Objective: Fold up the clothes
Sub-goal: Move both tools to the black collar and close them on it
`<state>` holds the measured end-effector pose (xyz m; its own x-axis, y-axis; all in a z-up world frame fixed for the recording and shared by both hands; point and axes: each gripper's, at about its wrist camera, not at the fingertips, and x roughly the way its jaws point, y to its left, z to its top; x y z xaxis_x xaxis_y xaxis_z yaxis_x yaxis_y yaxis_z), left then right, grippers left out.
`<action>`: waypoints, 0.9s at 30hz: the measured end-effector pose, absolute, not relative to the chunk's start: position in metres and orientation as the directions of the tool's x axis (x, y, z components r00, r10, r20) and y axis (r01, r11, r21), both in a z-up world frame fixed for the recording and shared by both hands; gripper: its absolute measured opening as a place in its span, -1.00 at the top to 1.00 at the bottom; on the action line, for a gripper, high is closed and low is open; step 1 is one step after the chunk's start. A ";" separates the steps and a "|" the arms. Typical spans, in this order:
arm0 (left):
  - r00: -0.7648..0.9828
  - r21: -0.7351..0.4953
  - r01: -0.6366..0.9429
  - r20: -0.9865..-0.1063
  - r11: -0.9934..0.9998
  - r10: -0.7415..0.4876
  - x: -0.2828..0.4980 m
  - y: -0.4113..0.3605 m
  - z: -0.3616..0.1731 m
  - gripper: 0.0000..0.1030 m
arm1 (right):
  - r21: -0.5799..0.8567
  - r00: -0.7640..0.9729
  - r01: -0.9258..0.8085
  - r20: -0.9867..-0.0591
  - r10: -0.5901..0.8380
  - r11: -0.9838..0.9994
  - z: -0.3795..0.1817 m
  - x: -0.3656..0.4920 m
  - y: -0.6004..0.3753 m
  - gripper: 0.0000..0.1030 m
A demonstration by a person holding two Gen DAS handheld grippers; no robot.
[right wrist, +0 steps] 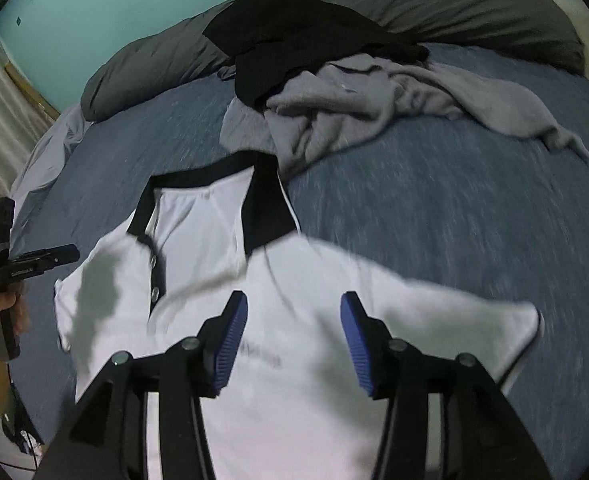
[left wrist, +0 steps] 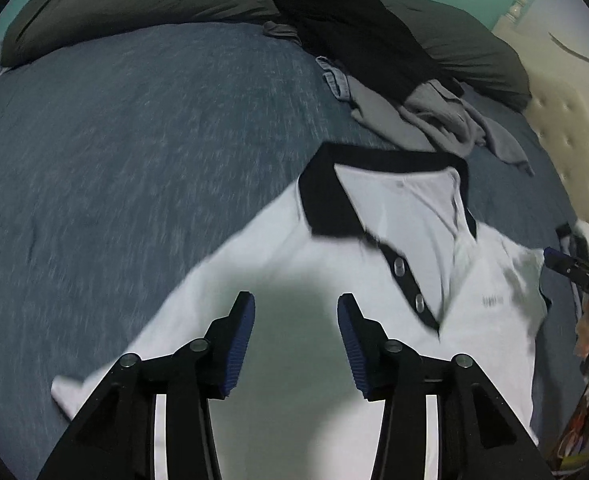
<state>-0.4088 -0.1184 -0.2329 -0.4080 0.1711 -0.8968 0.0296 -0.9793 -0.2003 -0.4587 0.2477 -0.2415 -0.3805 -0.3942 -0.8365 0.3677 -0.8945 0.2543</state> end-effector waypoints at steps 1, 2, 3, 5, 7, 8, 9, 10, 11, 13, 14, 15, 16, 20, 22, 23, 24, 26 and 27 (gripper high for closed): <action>-0.411 -0.193 0.027 -0.897 -0.981 0.165 -0.418 -0.116 -0.234 0.08 | 0.242 -0.387 0.370 -0.837 -0.386 -0.897 -0.243 -0.467 0.242 0.02; -0.414 -0.187 0.025 -0.896 -0.982 0.160 -0.428 -0.114 -0.236 0.06 | 0.234 -0.391 0.375 -0.837 -0.382 -0.897 -0.244 -0.474 0.236 0.02; -0.416 -0.183 0.024 -0.896 -0.983 0.157 -0.437 -0.112 -0.238 -0.03 | 0.228 -0.393 0.383 -0.837 -0.381 -0.895 -0.246 -0.482 0.228 0.01; -0.418 -0.184 0.021 -0.895 -0.983 0.159 -0.453 -0.109 -0.242 -0.17 | 0.211 -0.399 0.394 -0.838 -0.373 -0.895 -0.248 -0.494 0.217 0.01; -0.421 -0.176 0.018 -0.894 -0.984 0.152 -0.467 -0.106 -0.245 -0.17 | 0.194 -0.411 0.400 -0.835 -0.365 -0.896 -0.251 -0.507 0.204 0.00; -0.422 -0.172 0.018 -0.894 -0.985 0.149 -0.472 -0.105 -0.246 -0.17 | 0.190 -0.414 0.400 -0.836 -0.361 -0.897 -0.253 -0.511 0.200 0.00; -0.423 -0.169 0.017 -0.894 -0.986 0.146 -0.479 -0.104 -0.248 -0.17 | 0.178 -0.420 0.397 -0.837 -0.350 -0.901 -0.255 -0.517 0.194 0.00; -0.427 -0.161 0.015 -0.894 -0.987 0.139 -0.486 -0.103 -0.249 -0.17 | 0.170 -0.424 0.394 -0.838 -0.343 -0.903 -0.257 -0.522 0.190 -0.01; -0.432 -0.148 0.013 -0.893 -0.989 0.128 -0.492 -0.101 -0.250 -0.18 | 0.161 -0.427 0.392 -0.840 -0.335 -0.906 -0.259 -0.527 0.186 -0.02; -0.433 -0.133 0.011 -0.894 -0.991 0.115 -0.503 -0.099 -0.254 -0.18 | 0.149 -0.428 0.394 -0.843 -0.325 -0.907 -0.263 -0.536 0.177 -0.06; -0.431 -0.135 0.011 -0.895 -0.991 0.117 -0.508 -0.098 -0.256 -0.18 | 0.151 -0.426 0.399 -0.843 -0.328 -0.905 -0.264 -0.539 0.174 -0.06; -0.427 -0.139 0.013 -0.896 -0.990 0.120 -0.513 -0.097 -0.258 -0.18 | 0.148 -0.425 0.403 -0.844 -0.328 -0.903 -0.265 -0.542 0.170 -0.07; -0.425 -0.142 0.015 -0.897 -0.990 0.122 -0.518 -0.097 -0.259 -0.18 | 0.146 -0.424 0.408 -0.844 -0.328 -0.901 -0.266 -0.546 0.166 -0.10; -0.432 -0.145 0.018 -0.893 -0.989 0.123 -0.532 -0.093 -0.264 -0.18 | 0.098 -0.428 0.421 -0.855 -0.293 -0.902 -0.272 -0.560 0.152 -0.15; -0.421 -0.138 0.009 -0.899 -0.990 0.121 -0.539 -0.091 -0.269 -0.18 | 0.076 -0.434 0.416 -0.859 -0.271 -0.906 -0.276 -0.565 0.148 -0.15; -0.417 -0.125 0.005 -0.902 -0.992 0.111 -0.541 -0.089 -0.272 -0.18 | 0.074 -0.432 0.414 -0.861 -0.268 -0.907 -0.278 -0.568 0.147 -0.15; -0.415 -0.115 0.002 -0.904 -0.993 0.104 -0.543 -0.088 -0.275 -0.18 | 0.073 -0.431 0.413 -0.862 -0.265 -0.908 -0.280 -0.571 0.147 -0.15; -0.410 -0.115 -0.005 -0.906 -0.993 0.106 -0.546 -0.086 -0.282 -0.18 | 0.062 -0.425 0.414 -0.869 -0.253 -0.908 -0.286 -0.575 0.144 -0.15; -0.408 -0.114 -0.009 -0.907 -0.993 0.107 -0.547 -0.086 -0.285 -0.18 | 0.056 -0.417 0.422 -0.874 -0.249 -0.905 -0.289 -0.577 0.142 -0.15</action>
<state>-0.5468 -0.0859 -0.2847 -0.4083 0.1075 -0.9065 -0.0089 -0.9935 -0.1138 -0.5765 0.1418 -0.2893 -0.4174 -0.2488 -0.8740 0.4222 -0.9048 0.0559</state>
